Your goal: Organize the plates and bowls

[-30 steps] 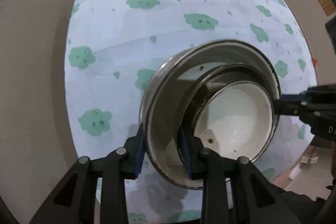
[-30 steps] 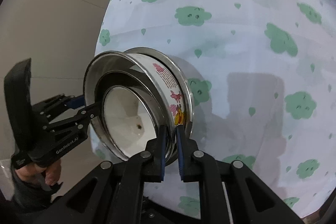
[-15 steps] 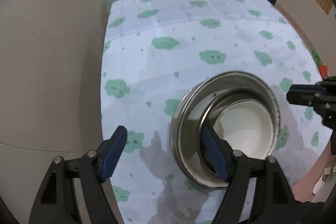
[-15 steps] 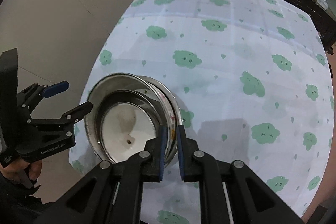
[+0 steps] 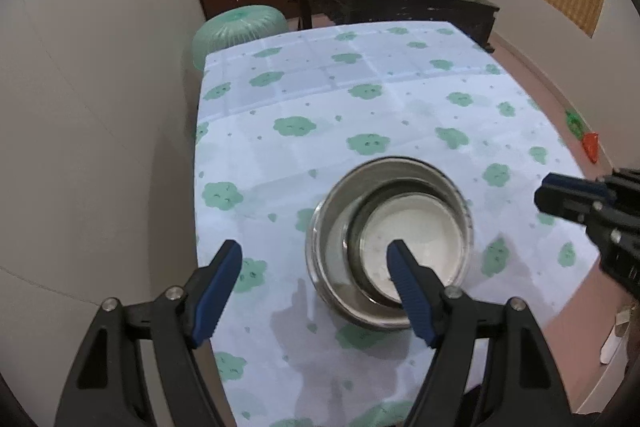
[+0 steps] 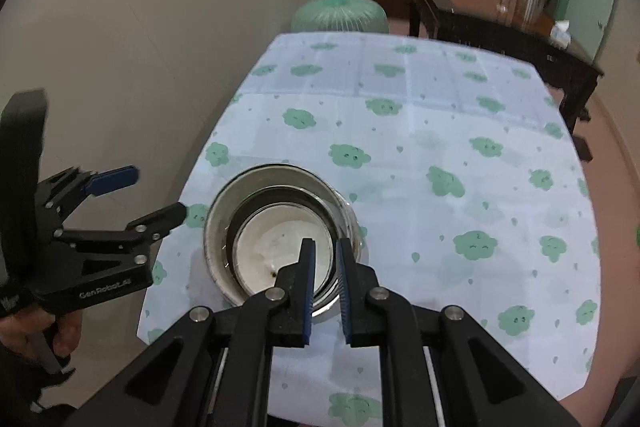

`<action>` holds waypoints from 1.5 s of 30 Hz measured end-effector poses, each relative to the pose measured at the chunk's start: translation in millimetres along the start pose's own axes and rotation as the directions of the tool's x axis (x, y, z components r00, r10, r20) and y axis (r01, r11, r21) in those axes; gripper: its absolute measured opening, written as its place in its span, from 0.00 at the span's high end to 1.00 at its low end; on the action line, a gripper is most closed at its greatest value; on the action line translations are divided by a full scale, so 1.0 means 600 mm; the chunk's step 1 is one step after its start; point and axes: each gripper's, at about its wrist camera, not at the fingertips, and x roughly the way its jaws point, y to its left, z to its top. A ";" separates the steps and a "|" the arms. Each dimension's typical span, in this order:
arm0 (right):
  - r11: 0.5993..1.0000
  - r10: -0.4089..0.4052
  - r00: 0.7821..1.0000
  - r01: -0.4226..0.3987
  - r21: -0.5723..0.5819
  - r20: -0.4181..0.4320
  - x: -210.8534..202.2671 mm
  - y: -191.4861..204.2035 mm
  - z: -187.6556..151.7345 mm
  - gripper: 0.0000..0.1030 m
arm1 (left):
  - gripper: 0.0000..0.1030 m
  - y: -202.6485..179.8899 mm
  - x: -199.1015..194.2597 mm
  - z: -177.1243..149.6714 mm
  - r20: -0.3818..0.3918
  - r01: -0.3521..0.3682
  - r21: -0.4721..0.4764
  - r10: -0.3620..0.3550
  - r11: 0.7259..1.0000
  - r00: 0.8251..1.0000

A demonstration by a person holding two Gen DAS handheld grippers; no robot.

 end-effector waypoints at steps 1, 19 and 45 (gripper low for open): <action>1.000 -0.008 1.000 0.008 -0.016 0.009 -0.011 0.007 -0.006 0.88 | 0.26 -0.003 -0.013 -0.004 0.013 -0.010 -0.007 0.010 1.000 1.000; 0.983 0.036 0.968 0.010 -0.184 0.248 -0.201 0.038 -0.090 0.88 | 0.22 -0.072 -0.211 -0.095 0.124 -0.076 -0.103 0.089 0.992 0.988; 0.967 -0.007 0.844 0.143 -0.211 0.537 -0.382 0.054 -0.182 0.88 | 0.06 -0.127 -0.357 -0.141 0.348 -0.017 -0.113 0.056 0.993 0.936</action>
